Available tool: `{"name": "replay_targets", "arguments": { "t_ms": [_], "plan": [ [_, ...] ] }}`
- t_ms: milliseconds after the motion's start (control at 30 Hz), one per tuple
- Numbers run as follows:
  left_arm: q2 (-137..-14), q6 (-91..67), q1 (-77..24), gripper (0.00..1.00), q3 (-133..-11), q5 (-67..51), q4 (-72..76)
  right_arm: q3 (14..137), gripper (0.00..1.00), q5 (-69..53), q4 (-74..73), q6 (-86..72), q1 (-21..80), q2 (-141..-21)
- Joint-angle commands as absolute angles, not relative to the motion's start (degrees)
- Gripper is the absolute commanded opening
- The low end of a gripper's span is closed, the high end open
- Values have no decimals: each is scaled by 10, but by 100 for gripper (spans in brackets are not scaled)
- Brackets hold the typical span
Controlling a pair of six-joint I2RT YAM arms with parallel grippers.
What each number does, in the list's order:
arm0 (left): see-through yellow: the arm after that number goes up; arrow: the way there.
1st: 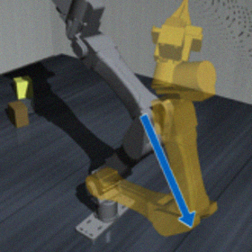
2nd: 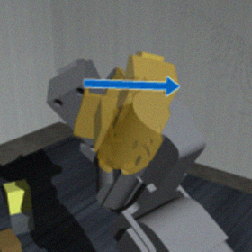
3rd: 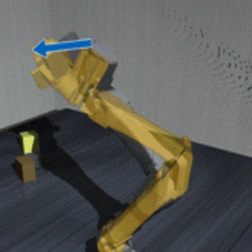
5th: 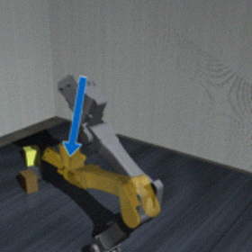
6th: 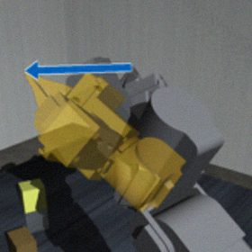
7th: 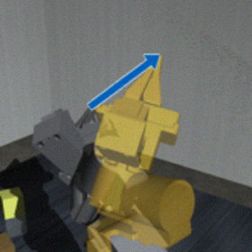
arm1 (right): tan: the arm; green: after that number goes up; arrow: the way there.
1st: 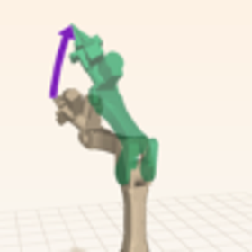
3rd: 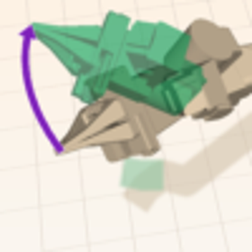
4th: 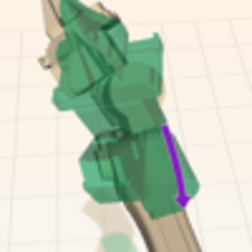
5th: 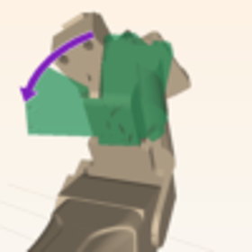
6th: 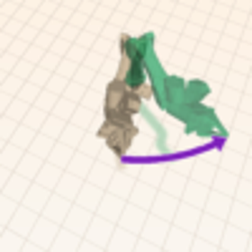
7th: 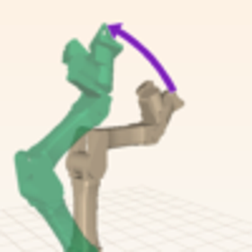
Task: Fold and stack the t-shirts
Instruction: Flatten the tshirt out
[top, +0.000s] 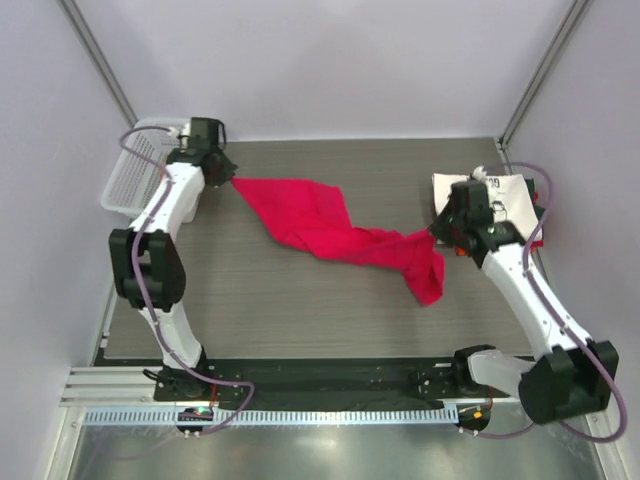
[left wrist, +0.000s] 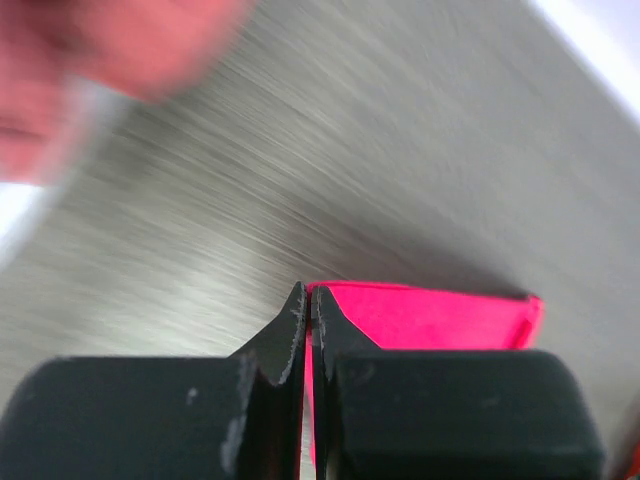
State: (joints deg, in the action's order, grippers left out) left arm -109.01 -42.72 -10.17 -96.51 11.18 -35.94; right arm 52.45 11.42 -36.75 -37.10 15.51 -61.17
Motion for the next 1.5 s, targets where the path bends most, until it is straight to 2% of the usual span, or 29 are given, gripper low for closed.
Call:
{"name": "replay_targets", "arguments": {
  "t_ms": [0,33,133,200,300,467,567,667,700,733,800,867,933,967,1067,1300,1467],
  "plan": [
    [-1005,-446,-51,0,-940,62,-357,647,1,27,-278,-359,65,-662],
    [-985,-453,-43,0,-934,67,-359,708,1,26,-284,-354,62,-671],
    [-897,-484,-25,0,-879,101,-349,790,1,13,-304,-343,62,-682],
    [-821,-501,-9,0,-815,119,-333,793,1,7,-304,-341,63,-657],
    [-722,-527,27,0,-740,135,-314,717,1,7,-304,-347,63,-598],
    [-609,-531,37,0,-577,158,-292,451,1,39,-298,-402,63,-479],
    [-555,-534,36,0,-507,159,-294,325,11,70,-297,-432,63,-382],
    [-508,-539,37,0,-456,175,-303,260,73,49,-300,-438,63,-283],
    [-498,-541,37,0,-447,185,-304,255,85,41,-301,-431,63,-269],
    [-487,-542,38,0,-439,192,-309,254,85,34,-303,-425,63,-259],
    [-464,-548,39,0,-415,193,-309,261,79,7,-284,-401,62,-281],
    [-449,-548,38,0,-399,187,-307,292,70,-52,-273,-376,63,-369],
    [-443,-551,38,0,-376,178,-302,335,67,-72,-260,-344,64,-443],
    [-435,-552,38,0,-368,174,-298,348,64,-78,-254,-336,68,-500],
    [-425,-553,38,0,-338,165,-284,388,56,-55,-215,-323,84,-564],
    [-413,-554,39,0,-314,165,-271,489,47,17,-159,-309,92,-762],
    [-414,-549,38,0,-317,164,-277,576,48,49,-149,-296,92,-875]
  ]
}}
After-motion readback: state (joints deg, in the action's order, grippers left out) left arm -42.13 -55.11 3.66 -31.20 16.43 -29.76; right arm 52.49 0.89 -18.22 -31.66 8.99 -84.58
